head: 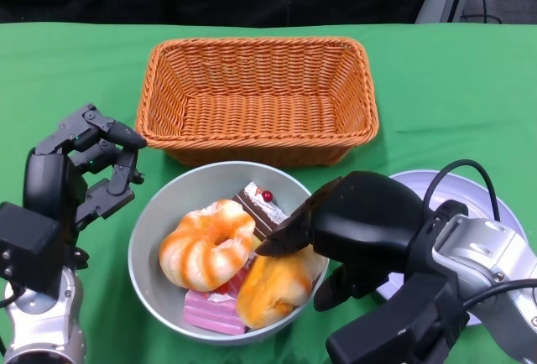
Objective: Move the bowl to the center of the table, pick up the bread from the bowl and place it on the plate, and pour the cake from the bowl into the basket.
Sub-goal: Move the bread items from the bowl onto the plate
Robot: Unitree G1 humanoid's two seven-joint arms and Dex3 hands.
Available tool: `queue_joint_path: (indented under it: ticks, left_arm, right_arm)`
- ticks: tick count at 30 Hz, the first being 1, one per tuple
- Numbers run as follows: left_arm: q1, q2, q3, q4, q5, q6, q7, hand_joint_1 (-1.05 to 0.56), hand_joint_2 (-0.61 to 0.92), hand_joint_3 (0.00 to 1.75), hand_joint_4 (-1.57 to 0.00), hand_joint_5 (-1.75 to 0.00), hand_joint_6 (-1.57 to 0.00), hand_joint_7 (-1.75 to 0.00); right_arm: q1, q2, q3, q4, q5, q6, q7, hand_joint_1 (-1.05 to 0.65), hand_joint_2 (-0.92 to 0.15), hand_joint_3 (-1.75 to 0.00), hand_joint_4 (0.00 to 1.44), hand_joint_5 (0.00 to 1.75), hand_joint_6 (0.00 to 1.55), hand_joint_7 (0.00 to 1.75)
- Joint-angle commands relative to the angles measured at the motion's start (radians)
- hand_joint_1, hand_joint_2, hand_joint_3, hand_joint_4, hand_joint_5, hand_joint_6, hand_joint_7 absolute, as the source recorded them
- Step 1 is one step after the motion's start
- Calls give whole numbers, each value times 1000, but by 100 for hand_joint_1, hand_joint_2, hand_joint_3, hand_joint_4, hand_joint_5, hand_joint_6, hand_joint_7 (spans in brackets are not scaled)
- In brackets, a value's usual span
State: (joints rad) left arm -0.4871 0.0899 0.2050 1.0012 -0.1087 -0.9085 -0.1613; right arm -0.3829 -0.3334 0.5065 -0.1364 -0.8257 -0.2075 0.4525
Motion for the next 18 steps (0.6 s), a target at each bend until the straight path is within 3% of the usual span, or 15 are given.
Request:
queue_joint_path:
  ticks: [1, 18]
  left_arm:
    - [-8, 14, 2, 8, 12, -20, 19, -14, 74, 79, -79, -171, -77, -128]
    - [-7, 9, 1, 2, 5, -13, 16, -14, 74, 80, -79, -170, -77, -127]
  right_arm:
    - [-11, 0, -4, 11, 0, 5, -15, -64, -87, -1, 61, 0, 65, 0]
    - [-17, 33, 12, 81, -36, 8, -127, -61, -89, 0, 64, 0, 63, 0]
